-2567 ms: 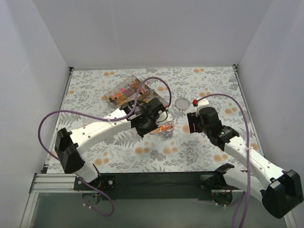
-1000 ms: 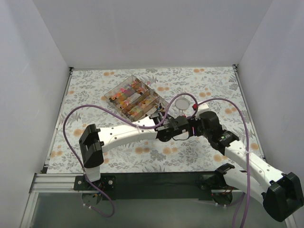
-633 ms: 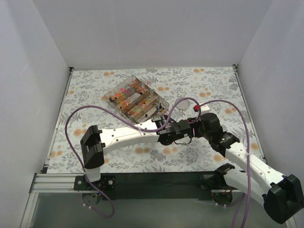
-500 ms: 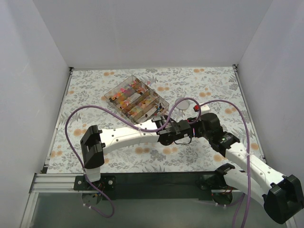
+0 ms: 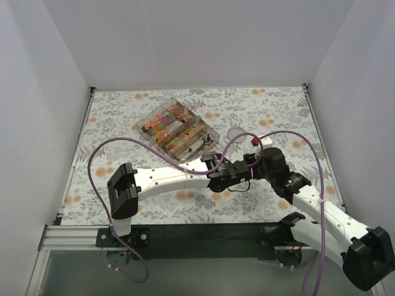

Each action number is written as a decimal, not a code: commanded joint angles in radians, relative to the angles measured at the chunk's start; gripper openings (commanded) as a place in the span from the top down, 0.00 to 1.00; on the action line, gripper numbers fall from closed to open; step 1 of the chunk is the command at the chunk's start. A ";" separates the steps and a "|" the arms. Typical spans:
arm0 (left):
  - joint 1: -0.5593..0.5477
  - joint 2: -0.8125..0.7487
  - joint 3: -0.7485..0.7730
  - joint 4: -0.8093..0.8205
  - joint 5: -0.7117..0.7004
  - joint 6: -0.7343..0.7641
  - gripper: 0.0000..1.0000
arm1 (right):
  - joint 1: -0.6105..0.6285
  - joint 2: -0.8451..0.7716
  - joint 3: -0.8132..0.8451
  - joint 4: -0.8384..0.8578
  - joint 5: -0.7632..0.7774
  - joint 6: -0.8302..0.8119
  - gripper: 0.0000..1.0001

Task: Pack the candies
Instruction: Place the fake candies in the packing bottle.

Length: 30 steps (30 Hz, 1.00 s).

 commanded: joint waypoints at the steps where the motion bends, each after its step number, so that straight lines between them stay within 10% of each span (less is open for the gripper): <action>1: -0.005 -0.020 -0.013 -0.054 -0.031 0.020 1.00 | -0.003 -0.013 -0.001 0.045 -0.004 0.006 0.30; 20: 0.093 -0.108 0.062 -0.029 0.122 -0.136 1.00 | -0.003 -0.015 0.006 0.047 -0.024 0.008 0.30; 30: 0.161 -0.336 -0.168 0.247 0.361 -0.184 1.00 | -0.004 0.022 0.166 0.045 -0.153 -0.014 0.30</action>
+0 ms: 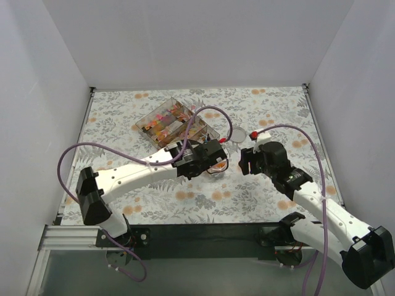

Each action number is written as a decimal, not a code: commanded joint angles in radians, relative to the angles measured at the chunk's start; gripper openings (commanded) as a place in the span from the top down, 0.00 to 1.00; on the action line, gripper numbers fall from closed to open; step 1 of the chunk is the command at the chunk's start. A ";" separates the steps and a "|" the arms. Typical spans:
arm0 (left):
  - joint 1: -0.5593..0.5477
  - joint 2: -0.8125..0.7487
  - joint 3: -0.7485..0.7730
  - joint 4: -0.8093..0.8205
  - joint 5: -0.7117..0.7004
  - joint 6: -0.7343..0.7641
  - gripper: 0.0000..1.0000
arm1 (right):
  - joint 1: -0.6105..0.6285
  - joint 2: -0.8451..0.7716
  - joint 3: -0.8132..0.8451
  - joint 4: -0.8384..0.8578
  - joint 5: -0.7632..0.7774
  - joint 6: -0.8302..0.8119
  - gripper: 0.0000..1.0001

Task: Pack the candies
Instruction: Place the fake candies in the packing bottle.

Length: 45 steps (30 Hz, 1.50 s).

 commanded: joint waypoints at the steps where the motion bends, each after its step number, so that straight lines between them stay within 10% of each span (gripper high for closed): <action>1: 0.022 -0.121 -0.081 0.152 0.129 -0.035 1.00 | -0.003 0.018 0.123 0.040 -0.090 -0.010 0.30; 16: 0.050 -0.279 -0.229 0.373 0.295 -0.024 1.00 | -0.008 0.274 0.354 0.069 -0.501 0.090 0.31; 36: 0.113 -0.422 -0.357 0.575 0.394 -0.041 1.00 | -0.011 0.363 0.304 0.068 -0.463 0.114 0.32; 45: 0.365 -0.381 -0.345 0.549 0.353 0.013 1.00 | -0.011 0.380 0.443 -0.039 -0.373 0.027 0.31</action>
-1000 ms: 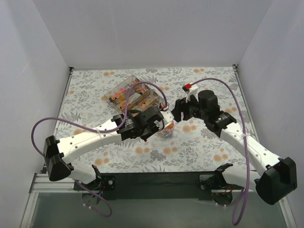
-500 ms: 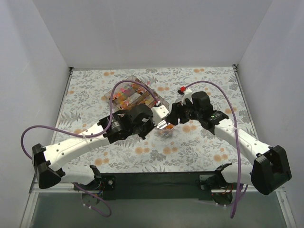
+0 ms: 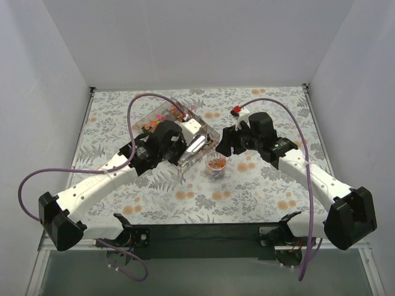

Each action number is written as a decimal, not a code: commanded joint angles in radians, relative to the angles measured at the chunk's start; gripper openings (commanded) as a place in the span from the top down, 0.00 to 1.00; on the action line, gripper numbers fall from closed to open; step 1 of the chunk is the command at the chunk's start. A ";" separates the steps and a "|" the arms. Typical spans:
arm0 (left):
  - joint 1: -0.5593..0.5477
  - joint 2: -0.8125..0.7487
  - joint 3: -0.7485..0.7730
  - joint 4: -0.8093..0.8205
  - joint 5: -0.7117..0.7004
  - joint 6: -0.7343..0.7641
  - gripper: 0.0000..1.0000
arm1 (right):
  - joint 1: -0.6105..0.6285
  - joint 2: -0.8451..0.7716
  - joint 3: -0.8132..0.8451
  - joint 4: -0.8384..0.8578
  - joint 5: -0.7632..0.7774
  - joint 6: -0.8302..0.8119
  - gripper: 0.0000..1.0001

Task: Pack the candies
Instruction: Place the fake candies in the packing bottle, then scoop the fake candies from the storage box.

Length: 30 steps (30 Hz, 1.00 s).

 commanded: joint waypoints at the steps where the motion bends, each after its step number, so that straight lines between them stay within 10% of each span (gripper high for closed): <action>1: 0.156 0.006 0.020 0.041 -0.048 0.048 1.00 | -0.003 0.018 0.089 -0.069 0.049 -0.061 0.31; 13: 0.411 0.366 0.268 -0.020 -0.126 0.183 1.00 | -0.003 0.055 0.072 -0.124 0.088 -0.086 0.30; 30: 0.448 0.658 0.553 -0.216 -0.056 0.312 1.00 | -0.003 0.084 0.054 -0.127 0.118 -0.104 0.31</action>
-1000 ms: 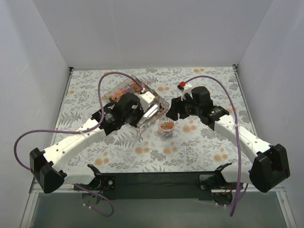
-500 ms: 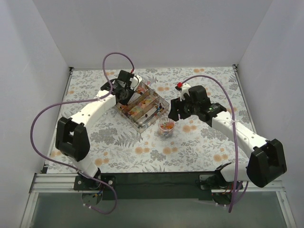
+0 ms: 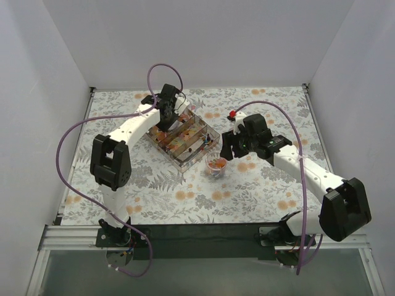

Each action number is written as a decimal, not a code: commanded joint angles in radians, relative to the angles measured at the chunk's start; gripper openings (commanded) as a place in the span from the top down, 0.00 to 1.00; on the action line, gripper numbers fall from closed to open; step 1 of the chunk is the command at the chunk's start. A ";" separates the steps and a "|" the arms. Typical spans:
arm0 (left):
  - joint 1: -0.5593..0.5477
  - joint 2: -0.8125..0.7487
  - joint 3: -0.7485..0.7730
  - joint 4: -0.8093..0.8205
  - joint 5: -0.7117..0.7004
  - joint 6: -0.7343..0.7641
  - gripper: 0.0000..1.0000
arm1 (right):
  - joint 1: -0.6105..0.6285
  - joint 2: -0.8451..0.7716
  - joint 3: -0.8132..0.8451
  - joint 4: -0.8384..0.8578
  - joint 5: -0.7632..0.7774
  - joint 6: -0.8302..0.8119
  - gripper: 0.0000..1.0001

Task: Pack the candies
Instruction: Scoop the fake candies from the storage box.

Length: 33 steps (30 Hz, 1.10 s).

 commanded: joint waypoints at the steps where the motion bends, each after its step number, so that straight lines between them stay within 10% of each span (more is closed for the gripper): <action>1: 0.004 -0.043 0.034 -0.045 0.050 0.043 1.00 | -0.003 0.006 0.008 0.005 0.010 -0.023 0.31; 33: 0.087 -0.026 -0.090 0.015 0.096 0.478 1.00 | -0.003 0.015 -0.016 0.021 0.045 0.011 0.32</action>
